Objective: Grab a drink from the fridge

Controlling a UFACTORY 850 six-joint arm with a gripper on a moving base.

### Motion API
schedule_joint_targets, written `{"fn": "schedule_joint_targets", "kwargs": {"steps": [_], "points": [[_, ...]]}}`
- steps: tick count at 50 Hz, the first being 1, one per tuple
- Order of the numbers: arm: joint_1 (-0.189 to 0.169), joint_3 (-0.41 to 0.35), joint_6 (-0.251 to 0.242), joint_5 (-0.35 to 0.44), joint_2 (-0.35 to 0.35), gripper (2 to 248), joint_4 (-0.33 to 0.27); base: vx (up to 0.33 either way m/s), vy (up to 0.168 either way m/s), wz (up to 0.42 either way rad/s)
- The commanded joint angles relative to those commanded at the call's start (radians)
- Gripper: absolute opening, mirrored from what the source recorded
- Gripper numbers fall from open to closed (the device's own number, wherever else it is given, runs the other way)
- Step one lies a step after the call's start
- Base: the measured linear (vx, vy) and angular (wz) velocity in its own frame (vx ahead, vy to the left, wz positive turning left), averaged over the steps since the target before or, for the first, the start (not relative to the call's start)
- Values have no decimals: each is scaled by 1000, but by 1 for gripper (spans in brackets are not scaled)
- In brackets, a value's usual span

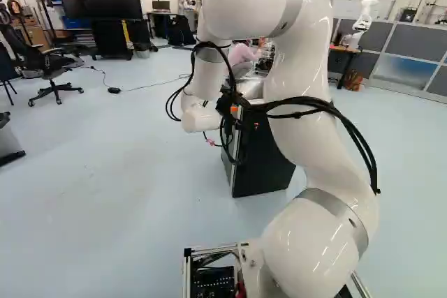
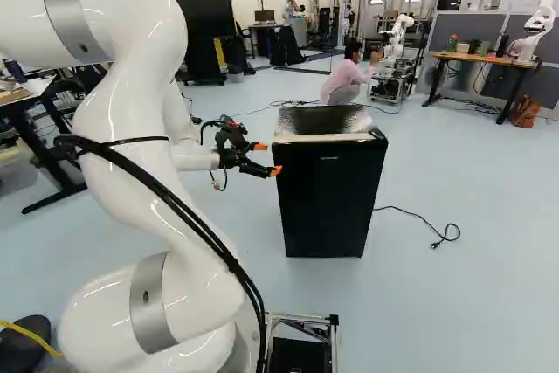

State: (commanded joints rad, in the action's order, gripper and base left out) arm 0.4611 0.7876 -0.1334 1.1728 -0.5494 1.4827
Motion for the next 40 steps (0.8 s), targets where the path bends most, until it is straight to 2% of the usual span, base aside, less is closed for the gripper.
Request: {"fn": "schedule_joint_targets", "kwargs": {"steps": [40], "points": [[-18,2,-3,0,-1,247,0,0,0,0]]}}
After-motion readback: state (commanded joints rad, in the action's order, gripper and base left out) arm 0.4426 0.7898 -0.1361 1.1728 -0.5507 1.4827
